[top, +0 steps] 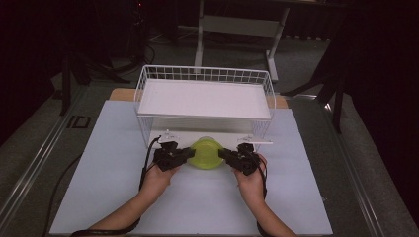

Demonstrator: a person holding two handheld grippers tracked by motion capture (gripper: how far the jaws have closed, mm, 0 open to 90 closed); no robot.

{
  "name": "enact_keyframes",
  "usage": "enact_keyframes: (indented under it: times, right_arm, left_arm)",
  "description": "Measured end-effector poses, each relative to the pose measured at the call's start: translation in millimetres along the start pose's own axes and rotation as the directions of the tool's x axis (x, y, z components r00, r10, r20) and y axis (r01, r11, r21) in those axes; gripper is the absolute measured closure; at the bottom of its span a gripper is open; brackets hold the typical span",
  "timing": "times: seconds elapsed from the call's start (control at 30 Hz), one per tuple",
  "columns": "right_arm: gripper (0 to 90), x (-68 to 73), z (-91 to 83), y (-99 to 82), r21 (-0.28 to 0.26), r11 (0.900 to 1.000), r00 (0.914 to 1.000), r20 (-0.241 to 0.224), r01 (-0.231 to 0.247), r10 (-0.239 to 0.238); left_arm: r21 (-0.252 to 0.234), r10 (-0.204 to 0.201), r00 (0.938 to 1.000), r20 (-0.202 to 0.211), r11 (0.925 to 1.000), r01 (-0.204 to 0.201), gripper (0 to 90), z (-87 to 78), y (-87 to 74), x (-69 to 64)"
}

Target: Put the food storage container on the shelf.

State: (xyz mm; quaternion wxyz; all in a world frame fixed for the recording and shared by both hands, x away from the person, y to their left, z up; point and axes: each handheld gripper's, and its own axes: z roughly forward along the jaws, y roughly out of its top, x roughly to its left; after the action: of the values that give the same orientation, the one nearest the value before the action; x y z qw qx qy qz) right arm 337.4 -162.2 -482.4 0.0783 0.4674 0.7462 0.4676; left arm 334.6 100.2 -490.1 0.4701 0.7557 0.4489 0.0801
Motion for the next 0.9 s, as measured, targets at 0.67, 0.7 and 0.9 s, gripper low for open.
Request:
enact_keyframes:
  times: [0.67, 0.7, 0.9]
  right_arm:
    - [78.8, -11.9, 23.5, 11.7, 0.012, 0.9998, 0.9991, 0.038, -0.016, 0.016]
    - [78.4, -11.6, 24.3, 11.6, 0.011, 0.9999, 0.999, 0.043, -0.009, 0.008]
    - [76.3, -13.2, 26.3, 12.9, -0.015, 0.9999, 0.9989, 0.047, 0.003, -0.002]
  left_arm:
    - [0.023, -0.043, 0.999, -0.006, 0.9988, 0.044, 79.4, 16.9, 7.9, 16.7]
    - [0.018, -0.023, 0.9997, -0.012, 0.9996, 0.023, 78.9, 17.0, 7.5, 16.4]
    - [-0.019, 0.023, 0.9991, -0.037, 0.9995, -0.023, 75.7, 19.2, 8.6, 16.1]
